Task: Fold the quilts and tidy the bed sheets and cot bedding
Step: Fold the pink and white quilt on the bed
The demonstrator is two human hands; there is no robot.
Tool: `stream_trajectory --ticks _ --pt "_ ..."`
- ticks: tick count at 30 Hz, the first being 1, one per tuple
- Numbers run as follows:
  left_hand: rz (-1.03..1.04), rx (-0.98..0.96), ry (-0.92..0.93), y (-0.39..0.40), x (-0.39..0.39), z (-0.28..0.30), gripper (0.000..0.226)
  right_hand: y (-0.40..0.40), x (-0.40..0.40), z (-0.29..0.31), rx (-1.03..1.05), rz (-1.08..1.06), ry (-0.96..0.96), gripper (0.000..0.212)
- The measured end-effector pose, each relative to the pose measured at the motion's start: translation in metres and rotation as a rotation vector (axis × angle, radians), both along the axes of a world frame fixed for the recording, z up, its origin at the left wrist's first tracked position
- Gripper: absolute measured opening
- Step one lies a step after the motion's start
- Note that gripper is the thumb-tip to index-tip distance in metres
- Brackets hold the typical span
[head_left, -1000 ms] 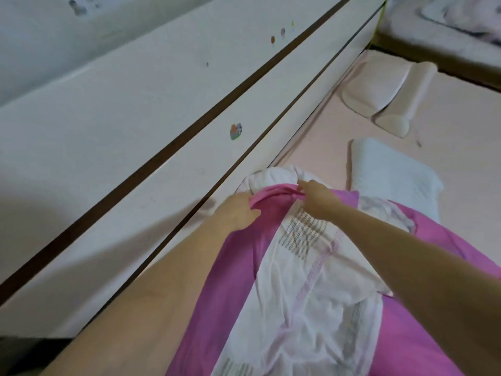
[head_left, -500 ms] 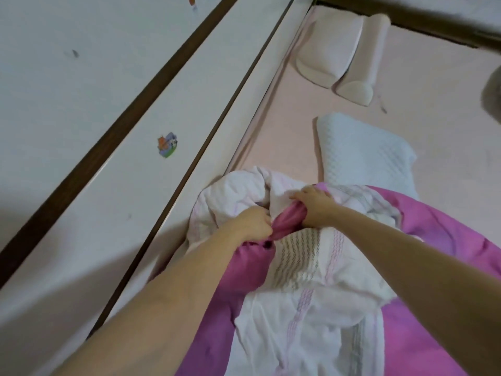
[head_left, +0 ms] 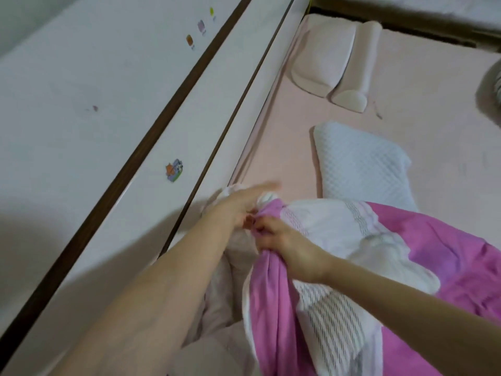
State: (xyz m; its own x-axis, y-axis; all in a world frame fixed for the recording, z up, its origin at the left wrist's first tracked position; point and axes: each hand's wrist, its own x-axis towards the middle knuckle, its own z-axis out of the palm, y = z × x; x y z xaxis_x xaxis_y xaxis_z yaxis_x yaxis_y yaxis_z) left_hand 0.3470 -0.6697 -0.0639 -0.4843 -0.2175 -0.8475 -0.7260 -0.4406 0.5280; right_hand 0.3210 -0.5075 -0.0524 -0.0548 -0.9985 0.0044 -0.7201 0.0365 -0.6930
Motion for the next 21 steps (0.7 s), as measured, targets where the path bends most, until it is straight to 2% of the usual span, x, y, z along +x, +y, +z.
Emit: stream_trajectory --ticks 1,2,4,5,6,7,8,9,10,11,13,14,15,17,18,19,21 --pt "-0.129 -0.151 -0.043 0.008 -0.003 -0.004 0.071 0.007 0.006 0.003 0.043 0.043 -0.034 0.025" --pt "-0.262 -0.301 -0.092 0.016 -0.004 -0.009 0.076 0.011 0.011 0.004 0.082 -0.012 -0.187 0.032" --pt "-0.544 -0.505 -0.138 0.028 0.004 -0.016 0.052 0.008 0.004 0.015 0.079 -0.48 -0.722 0.033" --pt "-0.65 -0.577 -0.127 0.033 0.009 -0.016 0.04 0.005 -0.006 0.014 0.05 -0.754 -0.86 0.028" --pt "-0.69 -0.606 -0.107 0.036 0.015 -0.015 0.033 0.001 -0.02 0.007 0.053 -0.965 -0.84 0.022" --pt "-0.673 -0.581 -0.082 0.04 0.021 -0.011 0.029 -0.003 -0.034 0.003 0.141 -1.058 -0.703 0.013" --pt "-0.649 -0.554 -0.039 0.043 0.027 -0.006 0.025 -0.008 -0.048 0.0 0.323 -1.039 -0.503 0.014" --pt "-0.653 -0.534 -0.001 0.045 0.036 0.001 0.018 -0.014 -0.053 -0.001 0.538 -0.949 -0.35 0.027" --pt "-0.657 -0.507 0.043 0.047 0.043 0.007 0.014 -0.017 -0.055 -0.004 0.726 -0.828 -0.287 0.039" --pt "-0.672 -0.467 0.071 0.05 0.051 0.014 0.019 -0.02 -0.054 -0.008 0.882 -0.761 -0.352 0.049" --pt "-0.758 -0.389 0.106 0.06 0.067 0.028 0.024 -0.023 -0.043 -0.011 1.093 -0.751 -0.663 0.065" --pt "-0.807 -0.357 0.122 0.066 0.073 0.033 0.024 -0.024 -0.034 -0.014 1.156 -0.716 -0.763 0.062" --pt "-0.84 -0.335 0.14 0.07 0.078 0.038 0.025 -0.025 -0.024 -0.014 1.19 -0.648 -0.745 0.051" --pt "-0.832 -0.346 0.144 0.074 0.084 0.044 0.027 -0.03 -0.015 -0.003 1.171 -0.534 -0.386 0.025" --pt "-0.794 -0.37 0.133 0.072 0.085 0.045 0.027 -0.035 -0.015 0.005 1.064 -0.541 -0.212 0.017" --pt "-0.735 -0.398 0.132 0.069 0.086 0.05 0.025 -0.043 -0.02 0.016 0.909 -0.57 -0.142 0.01" --pt "-0.585 -0.461 0.159 0.063 0.079 0.059 0.016 -0.065 -0.036 0.043 0.583 -0.657 -0.055 0.028"
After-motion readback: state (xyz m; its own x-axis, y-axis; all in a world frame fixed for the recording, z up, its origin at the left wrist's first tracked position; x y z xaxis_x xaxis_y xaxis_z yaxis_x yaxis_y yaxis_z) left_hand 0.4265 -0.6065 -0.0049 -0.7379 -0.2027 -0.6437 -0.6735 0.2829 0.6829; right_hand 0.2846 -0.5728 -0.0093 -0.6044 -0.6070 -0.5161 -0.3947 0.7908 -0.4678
